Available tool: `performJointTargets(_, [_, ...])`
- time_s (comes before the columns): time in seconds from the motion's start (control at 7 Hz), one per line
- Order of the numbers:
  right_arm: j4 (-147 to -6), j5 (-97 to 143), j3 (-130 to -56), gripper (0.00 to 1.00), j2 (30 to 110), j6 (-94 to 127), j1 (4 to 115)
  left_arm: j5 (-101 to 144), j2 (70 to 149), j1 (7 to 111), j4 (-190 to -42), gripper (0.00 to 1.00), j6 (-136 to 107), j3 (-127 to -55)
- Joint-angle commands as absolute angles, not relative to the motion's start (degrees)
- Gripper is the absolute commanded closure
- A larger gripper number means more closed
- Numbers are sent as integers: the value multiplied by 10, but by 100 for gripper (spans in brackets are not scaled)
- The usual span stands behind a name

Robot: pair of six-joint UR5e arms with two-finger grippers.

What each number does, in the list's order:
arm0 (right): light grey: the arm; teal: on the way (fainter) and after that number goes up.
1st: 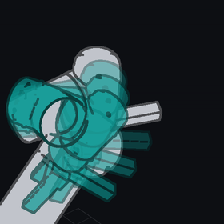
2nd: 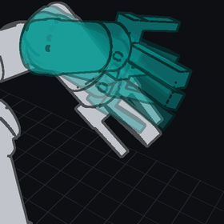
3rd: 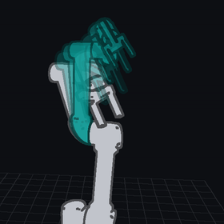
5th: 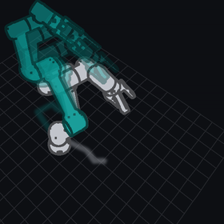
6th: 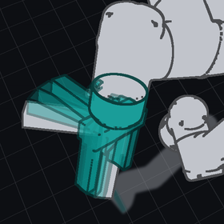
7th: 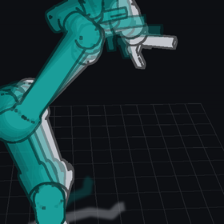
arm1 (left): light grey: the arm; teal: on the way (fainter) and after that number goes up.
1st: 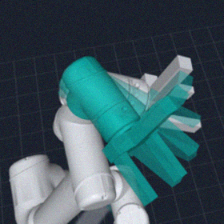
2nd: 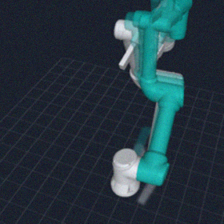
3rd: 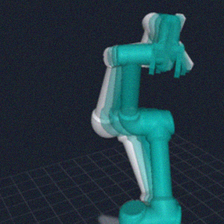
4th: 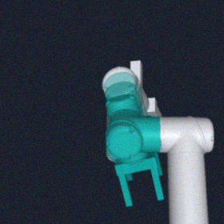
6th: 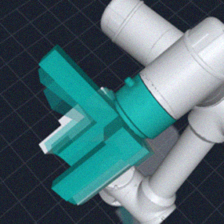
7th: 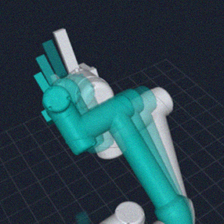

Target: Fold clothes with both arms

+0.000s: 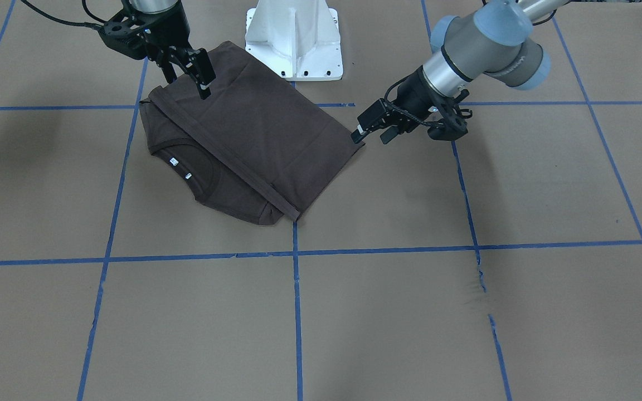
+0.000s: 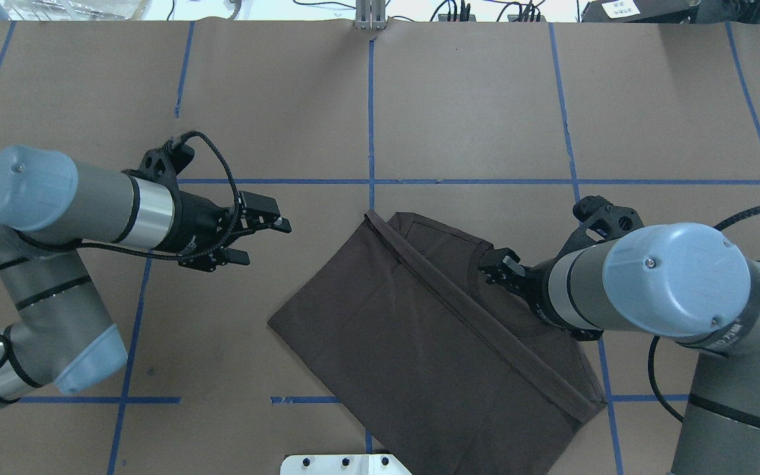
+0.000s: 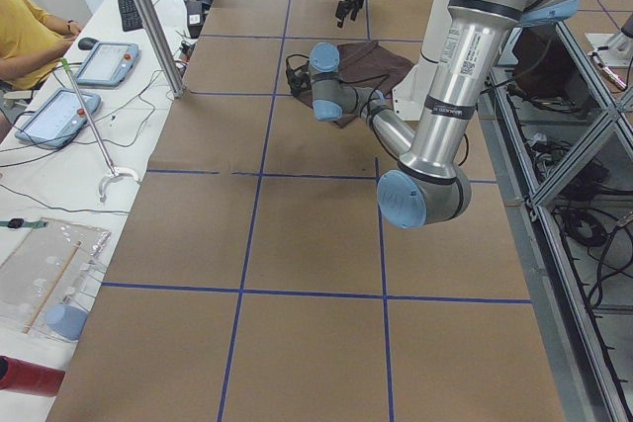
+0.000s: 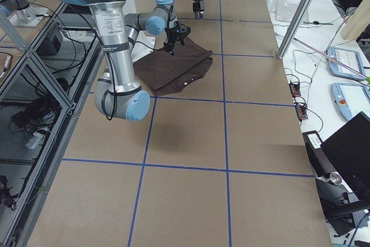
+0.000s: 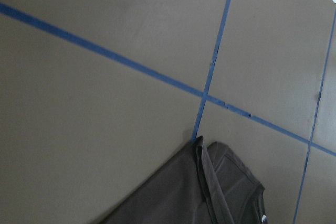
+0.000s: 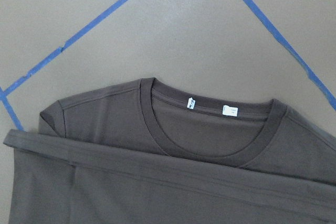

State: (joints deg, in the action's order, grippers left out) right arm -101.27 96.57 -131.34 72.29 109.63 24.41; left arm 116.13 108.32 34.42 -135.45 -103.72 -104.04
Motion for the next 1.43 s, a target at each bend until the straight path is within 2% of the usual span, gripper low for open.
performJointTargets(0.0, [-1012, 961, -1269, 0, 697, 1075, 260, 1122, 1083, 288, -1307, 16, -1057, -1039])
performJointTargets(0.43, [-1011, 961, -1252, 0, 672, 1074, 285, 1063, 1094, 226, -1236, 31, -1056, -1023])
performJointTargets(1.0, [-986, 962, -1218, 0, 656, 1075, 299, 1062, 1090, 221, -1223, 32, -1056, -1011])
performJointTargets(1.29, [-986, 963, -1218, 0, 655, 1075, 300, 1062, 1093, 220, -1223, 45, -1057, -1008])
